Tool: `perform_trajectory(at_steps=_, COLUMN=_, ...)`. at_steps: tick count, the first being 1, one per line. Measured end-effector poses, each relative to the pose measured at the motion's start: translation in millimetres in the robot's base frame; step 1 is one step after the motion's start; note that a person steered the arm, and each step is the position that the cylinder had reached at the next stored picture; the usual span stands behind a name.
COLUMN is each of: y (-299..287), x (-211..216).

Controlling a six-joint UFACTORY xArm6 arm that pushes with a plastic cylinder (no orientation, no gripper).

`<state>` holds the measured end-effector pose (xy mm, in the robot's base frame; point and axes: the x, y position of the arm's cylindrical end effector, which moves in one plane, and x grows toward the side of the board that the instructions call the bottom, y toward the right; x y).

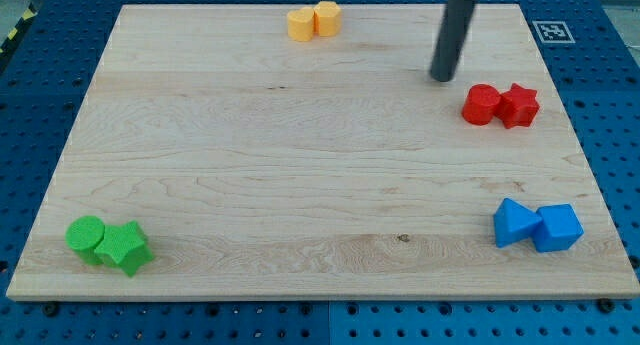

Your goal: Push the red star to the center

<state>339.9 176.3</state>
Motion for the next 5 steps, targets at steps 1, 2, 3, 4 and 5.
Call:
perform_trajectory(at_steps=1, y=13.3, x=0.0)
perform_trajectory(at_steps=2, y=24.4, x=0.0)
perform_trajectory(at_steps=3, y=58.7, x=4.2)
perform_trajectory(at_steps=4, y=73.3, x=35.5)
perform_trajectory(at_steps=5, y=78.9, x=62.8)
